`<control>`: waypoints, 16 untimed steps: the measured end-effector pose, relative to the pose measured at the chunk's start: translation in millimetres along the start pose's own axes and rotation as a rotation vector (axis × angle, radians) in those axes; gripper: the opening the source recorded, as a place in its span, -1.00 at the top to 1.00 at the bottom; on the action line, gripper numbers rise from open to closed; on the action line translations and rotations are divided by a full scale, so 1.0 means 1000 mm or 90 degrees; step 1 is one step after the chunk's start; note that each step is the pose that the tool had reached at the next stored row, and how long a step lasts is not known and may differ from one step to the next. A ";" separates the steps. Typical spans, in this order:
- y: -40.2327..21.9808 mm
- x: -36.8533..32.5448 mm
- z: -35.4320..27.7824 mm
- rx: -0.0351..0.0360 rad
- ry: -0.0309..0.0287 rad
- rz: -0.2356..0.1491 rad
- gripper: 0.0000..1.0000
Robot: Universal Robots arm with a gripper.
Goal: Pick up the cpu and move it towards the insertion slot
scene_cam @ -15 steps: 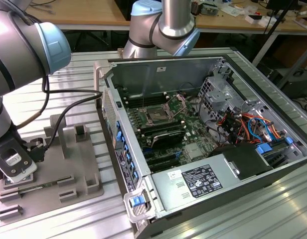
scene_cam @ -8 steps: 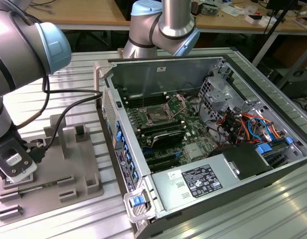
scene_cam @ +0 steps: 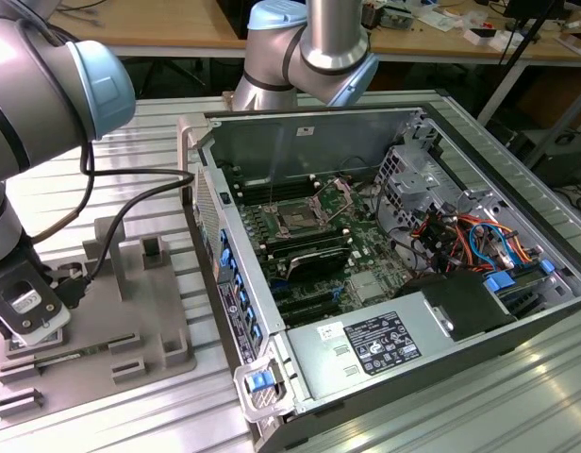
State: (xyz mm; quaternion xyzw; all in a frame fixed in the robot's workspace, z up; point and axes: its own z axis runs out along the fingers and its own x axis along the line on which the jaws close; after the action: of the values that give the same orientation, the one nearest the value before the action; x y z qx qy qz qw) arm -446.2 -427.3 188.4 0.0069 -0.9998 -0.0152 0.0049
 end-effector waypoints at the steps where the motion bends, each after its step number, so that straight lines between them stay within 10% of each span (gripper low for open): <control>1: 0.0000 0.0000 -0.0007 0.0000 -0.0001 0.000 -0.09; 16: 0.0003 0.0001 -0.0091 0.0000 0.0000 0.000 -0.09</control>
State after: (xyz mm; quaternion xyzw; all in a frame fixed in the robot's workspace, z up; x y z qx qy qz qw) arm -446.2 -427.2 197.5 0.0069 -0.9998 -0.0152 0.0049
